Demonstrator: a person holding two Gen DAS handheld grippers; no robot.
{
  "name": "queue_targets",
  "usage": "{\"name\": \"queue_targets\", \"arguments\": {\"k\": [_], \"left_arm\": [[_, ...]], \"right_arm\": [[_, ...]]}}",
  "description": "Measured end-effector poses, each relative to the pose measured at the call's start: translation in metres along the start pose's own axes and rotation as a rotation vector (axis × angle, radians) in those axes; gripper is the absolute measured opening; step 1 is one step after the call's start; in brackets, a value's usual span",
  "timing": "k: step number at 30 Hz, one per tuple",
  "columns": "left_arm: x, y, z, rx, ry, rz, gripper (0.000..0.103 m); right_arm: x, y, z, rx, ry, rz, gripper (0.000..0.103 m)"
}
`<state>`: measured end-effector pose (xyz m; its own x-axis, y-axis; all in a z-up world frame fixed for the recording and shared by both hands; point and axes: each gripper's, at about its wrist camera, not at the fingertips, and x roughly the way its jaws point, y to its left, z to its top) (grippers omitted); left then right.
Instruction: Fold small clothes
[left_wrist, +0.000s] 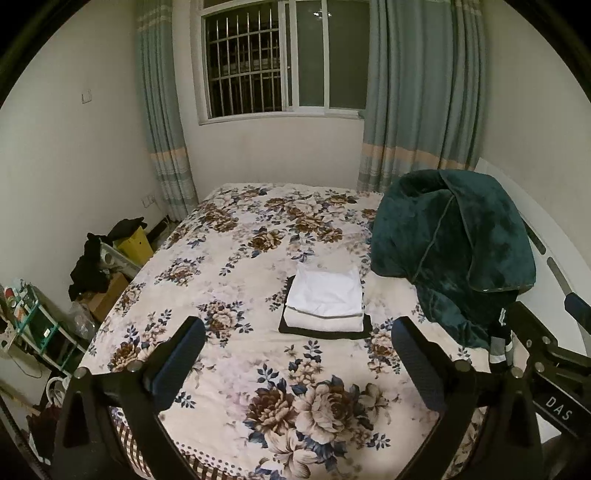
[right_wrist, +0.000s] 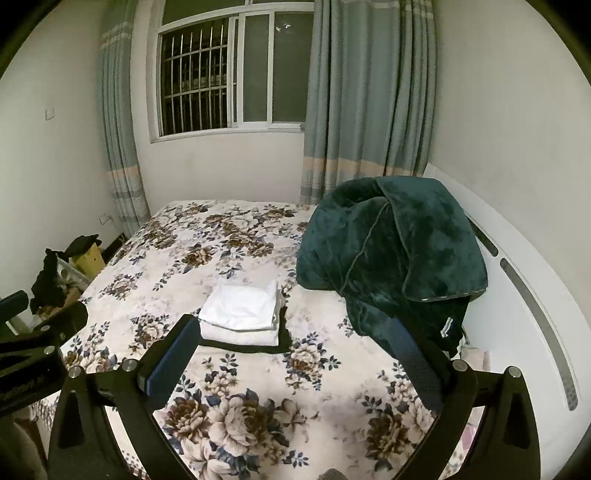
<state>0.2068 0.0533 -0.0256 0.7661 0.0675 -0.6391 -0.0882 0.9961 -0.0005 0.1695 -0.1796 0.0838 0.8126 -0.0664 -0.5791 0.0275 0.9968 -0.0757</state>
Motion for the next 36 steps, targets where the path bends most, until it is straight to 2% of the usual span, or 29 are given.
{"name": "queue_targets", "arguments": {"k": [17,36], "left_arm": [[-0.003,0.006,0.003,-0.008,-0.014,0.024,0.103],[-0.008,0.008,0.007,0.002,-0.025,0.036,0.103]], "right_arm": [[0.016,-0.001,0.015,-0.003,-0.012,0.022,0.103],[0.017,0.003,0.015,-0.01,-0.005,0.024,0.103]]}}
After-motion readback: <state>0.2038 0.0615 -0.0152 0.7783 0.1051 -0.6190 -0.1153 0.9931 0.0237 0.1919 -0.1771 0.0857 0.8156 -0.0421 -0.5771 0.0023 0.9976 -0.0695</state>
